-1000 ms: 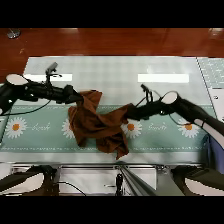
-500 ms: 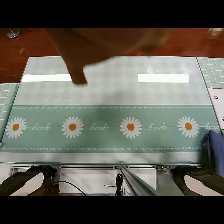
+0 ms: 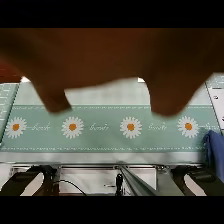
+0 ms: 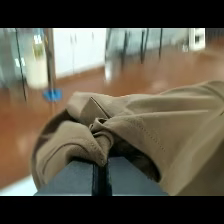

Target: Fold the shirts.

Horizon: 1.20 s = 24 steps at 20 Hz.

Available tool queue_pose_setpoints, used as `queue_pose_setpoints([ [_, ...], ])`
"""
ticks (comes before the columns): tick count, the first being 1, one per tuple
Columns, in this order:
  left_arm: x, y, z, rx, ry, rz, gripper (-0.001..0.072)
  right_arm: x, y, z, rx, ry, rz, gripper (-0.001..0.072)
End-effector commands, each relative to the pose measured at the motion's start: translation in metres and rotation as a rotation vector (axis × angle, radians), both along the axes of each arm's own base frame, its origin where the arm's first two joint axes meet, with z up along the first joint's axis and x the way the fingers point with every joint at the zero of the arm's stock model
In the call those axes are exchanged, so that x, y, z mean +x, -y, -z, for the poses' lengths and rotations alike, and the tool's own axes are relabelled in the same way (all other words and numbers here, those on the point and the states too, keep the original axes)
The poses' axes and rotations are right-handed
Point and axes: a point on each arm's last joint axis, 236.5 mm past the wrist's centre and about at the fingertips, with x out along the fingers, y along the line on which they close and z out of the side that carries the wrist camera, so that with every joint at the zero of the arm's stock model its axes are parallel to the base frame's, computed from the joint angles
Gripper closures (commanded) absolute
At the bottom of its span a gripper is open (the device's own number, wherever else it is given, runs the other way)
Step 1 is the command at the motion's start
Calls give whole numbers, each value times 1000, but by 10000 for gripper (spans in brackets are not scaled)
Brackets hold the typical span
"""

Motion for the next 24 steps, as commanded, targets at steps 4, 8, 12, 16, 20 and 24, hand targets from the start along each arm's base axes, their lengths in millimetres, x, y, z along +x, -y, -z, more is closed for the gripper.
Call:
queue_pose_setpoints([
  [4,-22,-14,87,128,-329,-42,686,-22,0,69,-115,-251,-30,691],
  [8,-6,-33,155,140,-562,-129,686,8,-3,143,-143,-504,-55,690],
  [12,38,-23,275,79,-857,-111,686,79,11,221,-120,-652,49,691],
  [16,113,1,375,6,-914,-153,685,159,15,295,-101,-818,113,691],
  [20,186,8,425,-33,-933,-234,685,243,1,354,36,-881,143,690],
  [24,212,17,476,-1,-1056,-230,685,293,-13,417,164,-968,158,690],
])
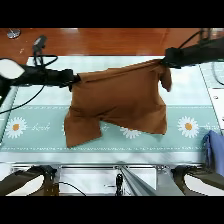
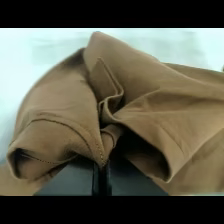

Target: Fold the shirts.

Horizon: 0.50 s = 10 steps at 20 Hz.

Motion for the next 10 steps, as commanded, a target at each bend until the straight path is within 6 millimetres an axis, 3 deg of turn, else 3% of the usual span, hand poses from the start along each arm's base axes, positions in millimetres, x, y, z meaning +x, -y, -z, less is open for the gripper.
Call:
queue_pose_setpoints([
  [1,20,10,51,2,-111,6,674,38,-9,66,94,-111,77,689],
  [2,17,12,59,4,-150,20,515,38,-6,83,105,-166,91,540],
  [3,15,12,65,7,-178,32,126,35,-4,93,121,-206,93,187],
  [4,12,9,67,9,-211,46,-1,31,1,95,135,-232,83,88],
  [5,7,-1,67,25,-248,61,0,23,12,94,126,-254,63,88],
  [7,-8,-50,69,117,-346,64,1,-6,47,91,64,-317,2,89],
  [10,-45,-116,88,117,-520,5,3,-65,124,98,-81,-458,61,90],
])
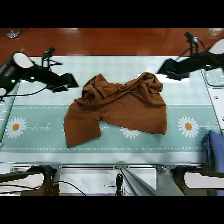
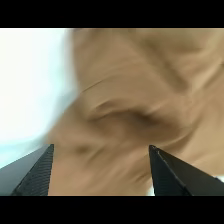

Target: Fold the shirts.

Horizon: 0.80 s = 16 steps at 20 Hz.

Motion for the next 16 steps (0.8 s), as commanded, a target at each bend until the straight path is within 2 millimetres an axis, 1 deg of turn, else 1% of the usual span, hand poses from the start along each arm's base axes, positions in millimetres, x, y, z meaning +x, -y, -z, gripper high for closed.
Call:
queue_pose_setpoints([
  [1,-55,-64,29,12,-243,-46,3,-68,67,13,-85,-160,45,91],
  [2,-71,-73,43,-8,-292,-70,3,-82,71,19,-50,-158,101,91],
  [3,-87,-79,57,-32,-337,-90,3,-96,69,28,5,-153,171,91],
  [4,-99,-81,65,-67,-365,-108,3,-111,61,36,61,-159,217,91],
  [5,-106,-76,70,-127,-368,-105,3,-128,49,44,104,-157,232,91],
  [6,-108,-68,71,-190,-353,-102,3,-142,36,51,137,-154,231,92],
  [8,-100,-51,75,-280,-288,-106,3,-164,13,59,200,-159,214,91],
  [9,-93,-43,76,-311,-248,-104,3,-171,4,60,227,-152,210,91],
  [10,-86,-35,74,-340,-208,-88,3,-176,1,62,234,-152,210,91],
  [13,-65,-6,67,-418,-121,-56,3,-184,-2,65,237,-171,202,91],
  [14,-64,1,68,-420,-124,-44,3,-185,-2,66,233,-174,202,91],
  [16,-72,19,73,-419,-146,15,5,-189,5,72,195,-193,205,92],
])
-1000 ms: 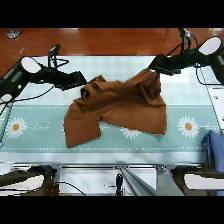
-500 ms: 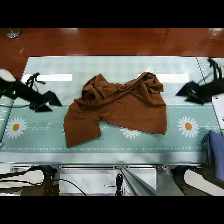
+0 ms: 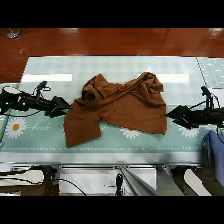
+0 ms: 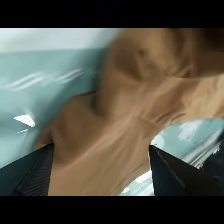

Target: Fold the shirts.

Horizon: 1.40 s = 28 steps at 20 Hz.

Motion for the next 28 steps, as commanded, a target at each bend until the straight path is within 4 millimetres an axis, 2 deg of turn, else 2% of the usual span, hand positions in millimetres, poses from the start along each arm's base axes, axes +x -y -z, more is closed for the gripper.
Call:
queue_pose_setpoints([
  [1,2,29,3,-42,33,51,34,-16,9,14,-58,-55,-4,92],
  [2,0,33,5,-44,31,67,318,-26,19,21,-105,-102,-8,91],
  [3,-1,34,5,-45,29,72,696,-36,26,26,-141,-149,-12,91],
  [5,-1,35,5,-45,35,78,685,-49,31,30,-166,-202,-29,91],
  [9,-1,35,5,-46,35,78,685,-49,31,32,-162,-213,-23,91],
  [13,-2,35,4,-49,30,79,685,-53,8,54,-138,-293,-133,92],
  [15,-4,36,3,-55,24,85,685,-42,-1,67,-139,-290,-148,92],
  [18,-4,36,3,-55,24,85,685,-16,-13,74,-103,-263,-103,91],
  [22,-4,36,3,-55,24,84,685,-5,-35,87,-102,-274,-142,95],
  [23,-4,36,3,-55,25,84,685,-6,-40,91,-110,-282,-154,124],
  [24,-4,36,3,-55,24,84,685,-7,-46,95,-111,-287,-172,337],
  [25,-3,37,2,-59,25,80,685,-7,-50,95,-110,-276,-199,661],
  [26,0,40,-2,-77,26,64,685,-3,-56,88,-97,-242,-243,690],
  [28,17,47,-25,-142,85,12,685,15,-60,57,-79,-187,-302,691],
])
